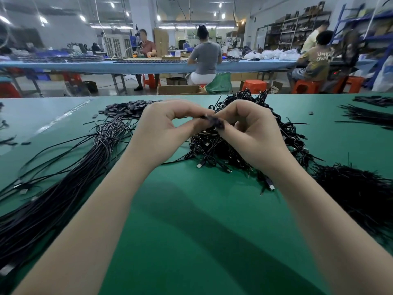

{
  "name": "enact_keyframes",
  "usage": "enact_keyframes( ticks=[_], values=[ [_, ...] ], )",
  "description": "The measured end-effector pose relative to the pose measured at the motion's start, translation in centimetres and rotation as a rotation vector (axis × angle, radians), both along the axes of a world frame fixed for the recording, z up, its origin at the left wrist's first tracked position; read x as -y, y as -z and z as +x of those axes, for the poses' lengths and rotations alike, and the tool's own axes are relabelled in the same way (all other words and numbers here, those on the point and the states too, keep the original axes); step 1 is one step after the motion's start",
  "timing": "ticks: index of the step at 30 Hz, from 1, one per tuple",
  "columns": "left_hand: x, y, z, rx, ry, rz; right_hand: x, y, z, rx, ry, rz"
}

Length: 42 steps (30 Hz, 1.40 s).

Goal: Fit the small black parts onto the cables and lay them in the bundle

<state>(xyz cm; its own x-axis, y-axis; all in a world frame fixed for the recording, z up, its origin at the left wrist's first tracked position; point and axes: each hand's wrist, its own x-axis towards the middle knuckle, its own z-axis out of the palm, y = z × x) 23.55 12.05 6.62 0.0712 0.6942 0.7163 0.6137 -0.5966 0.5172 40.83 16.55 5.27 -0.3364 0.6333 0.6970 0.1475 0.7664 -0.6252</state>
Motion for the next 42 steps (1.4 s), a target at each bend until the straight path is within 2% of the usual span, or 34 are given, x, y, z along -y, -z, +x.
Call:
enact_keyframes(
  ticks=[3,6,9,11,13,15,17,19,25,29,34,37,42],
  values=[
    [0.1,0.1,0.9,0.303,0.083,-0.168,0.4,-0.2,-0.2,0.031,0.118,0.181],
    [-0.2,0.1,1.4,0.688,0.155,-0.527,0.5,0.0,-0.4,0.106,0.237,0.453],
    [-0.2,0.0,1.0,0.857,0.238,-0.753,0.3,0.6,-0.8,0.263,0.438,0.82],
    [-0.2,-0.1,0.8,0.924,0.351,-0.78,0.1,0.8,-0.8,0.277,0.484,0.9],
    [0.1,-0.1,0.9,0.895,0.41,-0.743,-0.2,0.5,-0.3,0.2,0.45,0.773],
    [0.0,0.0,0.9,0.706,0.404,-0.63,-0.3,0.1,0.3,0.091,0.365,0.582],
    [-0.1,0.2,0.9,0.475,0.334,-0.433,0.0,-0.2,0.4,0.02,0.301,0.438],
    [-0.2,0.3,0.8,0.384,0.265,-0.237,0.5,-0.4,0.1,0.003,0.252,0.339],
    [-0.3,0.1,-0.1,0.279,0.16,-0.029,1.8,-0.9,-0.5,-0.006,0.18,0.295],
    [-0.2,-0.1,-0.3,0.125,0.131,0.09,1.9,-1.1,-0.2,-0.006,0.18,0.268],
    [0.0,-0.4,-0.7,-0.072,0.02,0.143,1.5,-0.8,-0.3,0.028,0.186,0.274],
    [0.2,-0.2,0.1,0.063,0.034,0.031,1.2,-0.5,-0.6,0.026,0.239,0.38],
    [-0.1,0.0,1.5,0.612,0.144,-0.465,0.4,0.4,-0.6,0.177,0.399,0.703]
  ],
)
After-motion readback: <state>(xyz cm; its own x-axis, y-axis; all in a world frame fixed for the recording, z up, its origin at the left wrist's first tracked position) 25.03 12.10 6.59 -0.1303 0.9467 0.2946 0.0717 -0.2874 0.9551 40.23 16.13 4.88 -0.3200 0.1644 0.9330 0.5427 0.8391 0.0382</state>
